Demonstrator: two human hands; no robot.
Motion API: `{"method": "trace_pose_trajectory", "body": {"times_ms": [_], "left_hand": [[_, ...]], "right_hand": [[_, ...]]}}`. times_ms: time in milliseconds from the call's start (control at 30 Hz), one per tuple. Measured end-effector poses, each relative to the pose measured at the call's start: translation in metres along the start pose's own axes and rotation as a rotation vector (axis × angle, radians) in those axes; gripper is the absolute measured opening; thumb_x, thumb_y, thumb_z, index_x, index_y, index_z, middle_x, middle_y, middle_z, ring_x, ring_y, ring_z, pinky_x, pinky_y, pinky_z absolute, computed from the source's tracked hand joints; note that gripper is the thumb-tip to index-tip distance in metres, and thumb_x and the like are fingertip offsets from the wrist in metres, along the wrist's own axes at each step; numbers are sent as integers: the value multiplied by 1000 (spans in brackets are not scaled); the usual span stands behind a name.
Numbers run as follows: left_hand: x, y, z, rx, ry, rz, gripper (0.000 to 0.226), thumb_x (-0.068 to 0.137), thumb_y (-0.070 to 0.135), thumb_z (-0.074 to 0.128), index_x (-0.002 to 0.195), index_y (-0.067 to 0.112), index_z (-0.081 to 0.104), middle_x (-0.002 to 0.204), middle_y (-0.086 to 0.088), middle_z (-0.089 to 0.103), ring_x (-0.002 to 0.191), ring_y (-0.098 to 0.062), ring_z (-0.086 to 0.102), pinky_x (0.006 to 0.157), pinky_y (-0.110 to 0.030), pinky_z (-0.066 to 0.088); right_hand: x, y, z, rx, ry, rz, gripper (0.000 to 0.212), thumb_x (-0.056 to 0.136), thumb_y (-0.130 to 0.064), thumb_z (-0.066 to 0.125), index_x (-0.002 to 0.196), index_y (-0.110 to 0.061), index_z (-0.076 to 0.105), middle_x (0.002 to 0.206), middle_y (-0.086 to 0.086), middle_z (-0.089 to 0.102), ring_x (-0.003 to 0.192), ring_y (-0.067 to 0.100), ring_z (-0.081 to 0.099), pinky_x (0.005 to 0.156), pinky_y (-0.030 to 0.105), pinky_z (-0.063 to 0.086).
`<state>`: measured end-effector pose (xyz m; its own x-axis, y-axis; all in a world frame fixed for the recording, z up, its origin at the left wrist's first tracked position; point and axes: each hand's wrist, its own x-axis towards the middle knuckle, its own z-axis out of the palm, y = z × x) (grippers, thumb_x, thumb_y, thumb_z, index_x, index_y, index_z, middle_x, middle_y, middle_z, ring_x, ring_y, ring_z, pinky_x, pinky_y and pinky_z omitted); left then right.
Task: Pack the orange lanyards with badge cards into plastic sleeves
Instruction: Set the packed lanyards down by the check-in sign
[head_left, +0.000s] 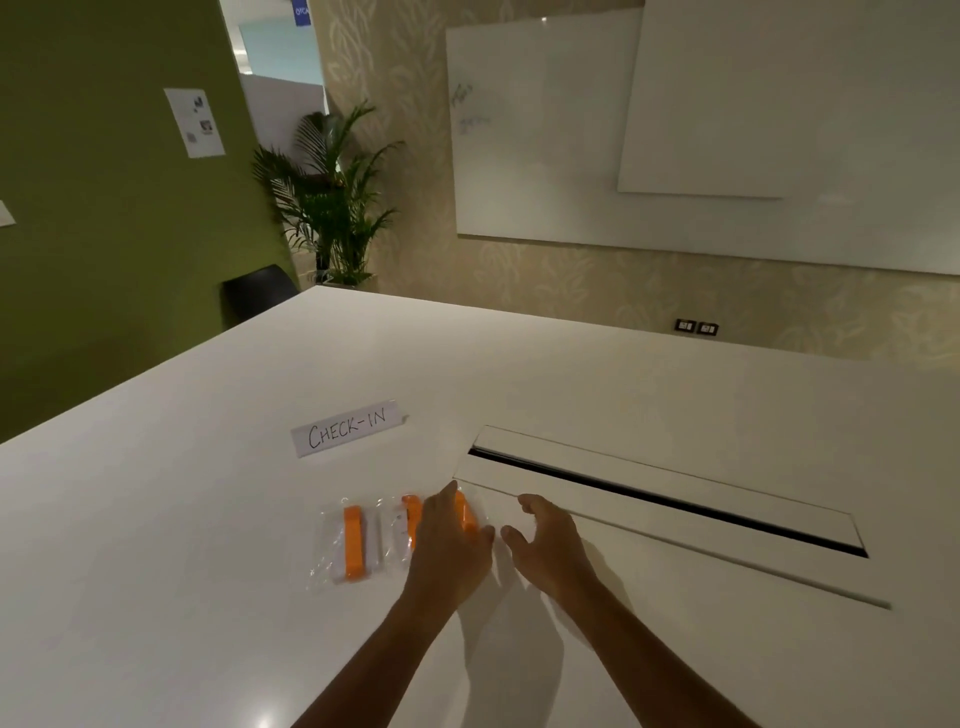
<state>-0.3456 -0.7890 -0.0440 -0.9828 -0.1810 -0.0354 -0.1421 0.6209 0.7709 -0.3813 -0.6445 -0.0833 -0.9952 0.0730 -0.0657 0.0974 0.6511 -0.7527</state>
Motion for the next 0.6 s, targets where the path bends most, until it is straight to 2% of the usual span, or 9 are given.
{"method": "trace_pose_trajectory", "body": {"times_ms": [100,233,333,600], "left_hand": [[-22,13,19,47,-50,86,79,99,33,69,162,17,24,168,-5,28,156,-26,28,124,-42,31],[-52,29,52,85,-103,154,75,99,40,66,160,22,27,166,-1,32,153,-22,33,121,-36,34],[-78,44,80,100,-152,184,74,98,45,66,160,25,29,165,2,34,151,-22,36,121,-37,35],[-164,91,171,130,-318,289,74,96,48,67,158,26,32,163,5,37,148,-19,40,120,-33,37]], "right_hand": [[-18,22,-25,-59,15,-46,61,99,-38,69,154,-25,46,158,0,51,148,20,42,120,35,38],[-48,54,-60,-148,56,-89,62,100,-43,66,155,-27,45,161,-3,46,150,18,40,123,35,34],[-77,82,-90,-214,70,-115,63,100,-49,64,156,-28,43,162,-5,44,152,16,37,125,37,32],[-173,165,-187,-323,150,-58,64,101,-46,63,157,-26,41,163,-7,43,153,16,35,126,39,32]]}}
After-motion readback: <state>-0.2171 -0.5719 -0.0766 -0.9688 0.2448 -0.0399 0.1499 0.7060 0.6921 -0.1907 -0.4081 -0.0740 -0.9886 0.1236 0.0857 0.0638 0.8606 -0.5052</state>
